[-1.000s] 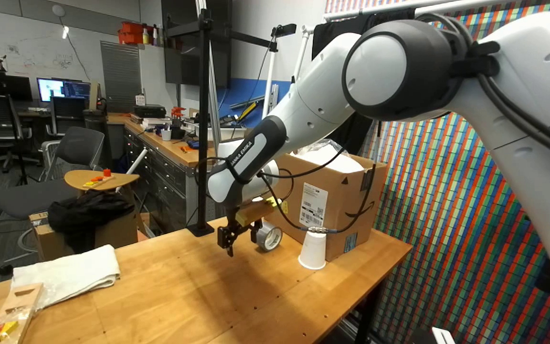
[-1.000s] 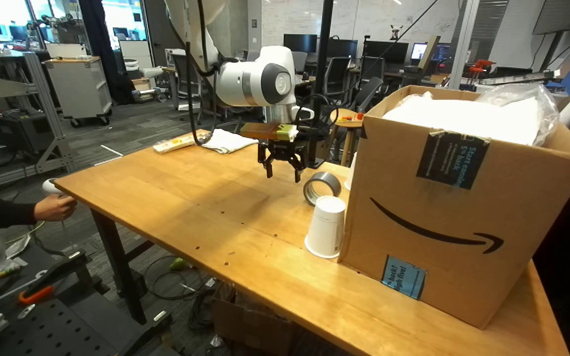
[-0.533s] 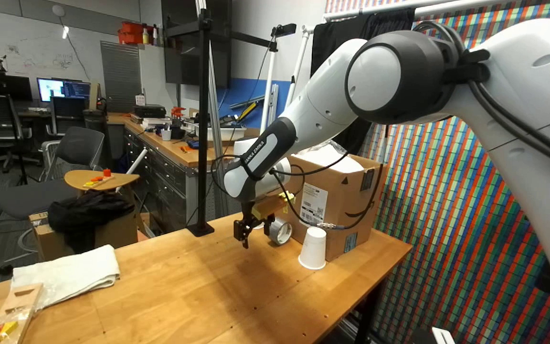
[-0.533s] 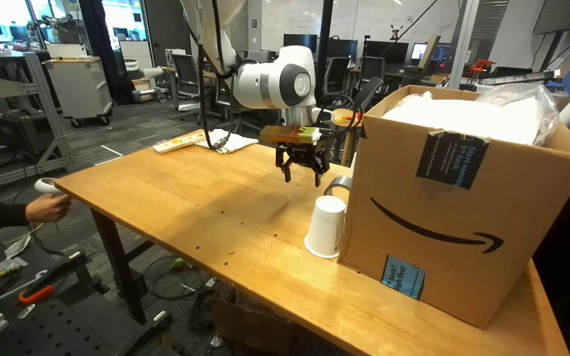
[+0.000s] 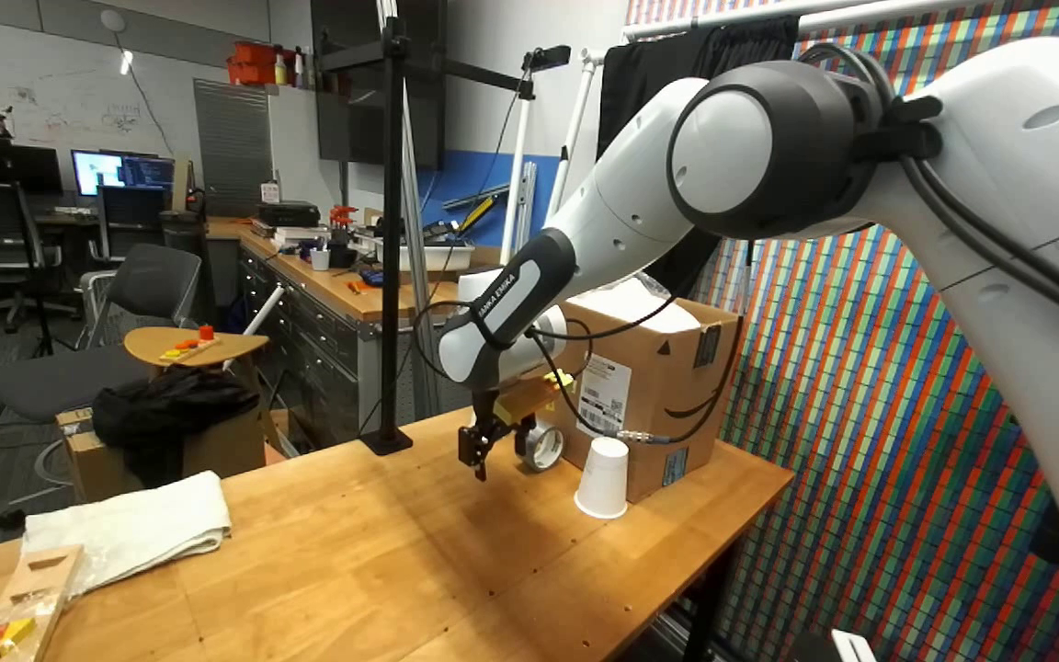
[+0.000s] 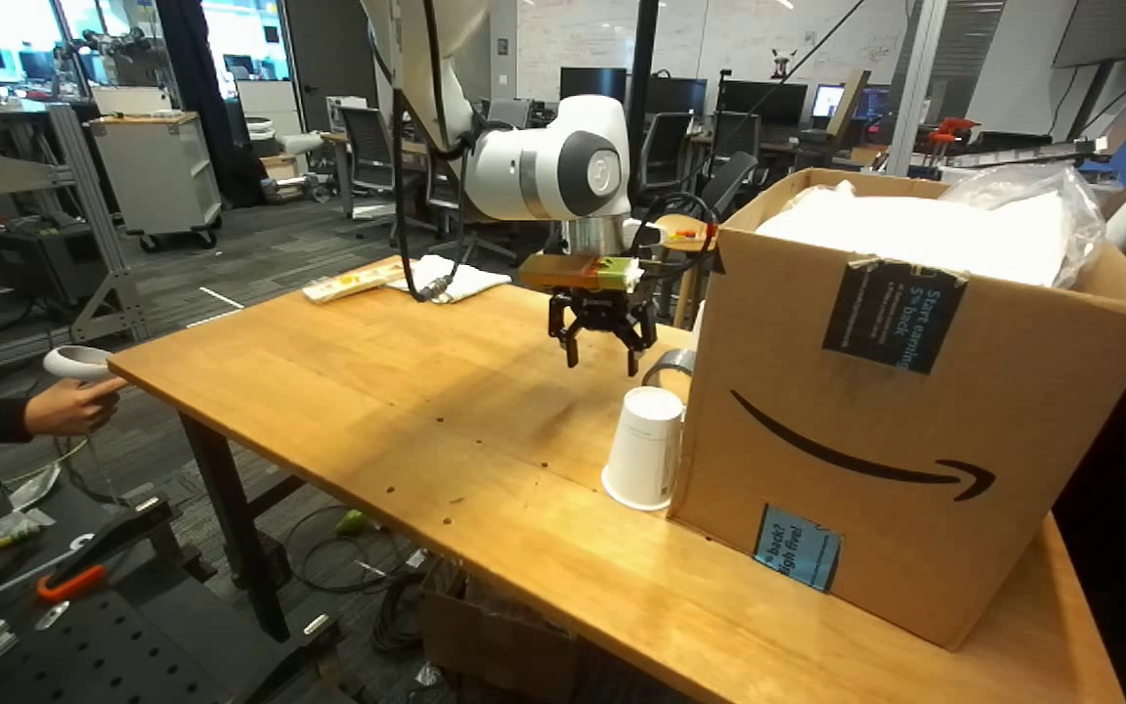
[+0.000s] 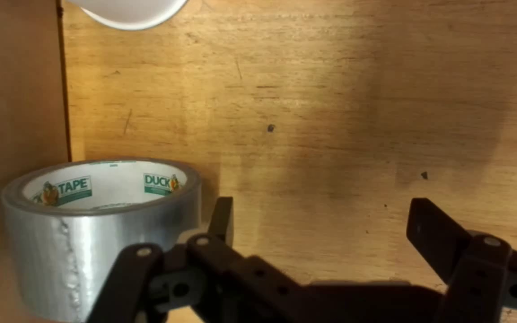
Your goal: Move the grey tape to the right
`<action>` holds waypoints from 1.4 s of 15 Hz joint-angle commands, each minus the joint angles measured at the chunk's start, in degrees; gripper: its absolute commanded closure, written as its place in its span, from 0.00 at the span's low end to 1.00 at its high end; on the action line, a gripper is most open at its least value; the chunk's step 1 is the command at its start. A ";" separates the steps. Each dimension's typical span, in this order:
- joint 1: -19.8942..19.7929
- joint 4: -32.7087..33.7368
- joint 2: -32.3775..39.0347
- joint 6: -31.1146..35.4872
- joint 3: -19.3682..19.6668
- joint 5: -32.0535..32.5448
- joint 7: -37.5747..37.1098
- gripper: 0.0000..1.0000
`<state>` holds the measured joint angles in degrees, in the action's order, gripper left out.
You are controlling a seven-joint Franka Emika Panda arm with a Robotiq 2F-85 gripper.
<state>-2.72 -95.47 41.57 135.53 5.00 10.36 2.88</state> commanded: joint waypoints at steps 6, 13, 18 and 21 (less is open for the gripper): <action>-0.61 0.01 -1.16 0.47 0.67 0.68 1.19 0.00; -1.58 5.04 0.79 -0.82 1.33 0.43 1.04 0.00; -0.98 2.65 -0.86 0.87 1.46 1.11 0.52 0.00; 0.77 -2.99 -4.59 2.53 1.14 2.33 0.01 0.00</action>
<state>-3.84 -92.54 41.48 135.66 5.97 10.93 3.35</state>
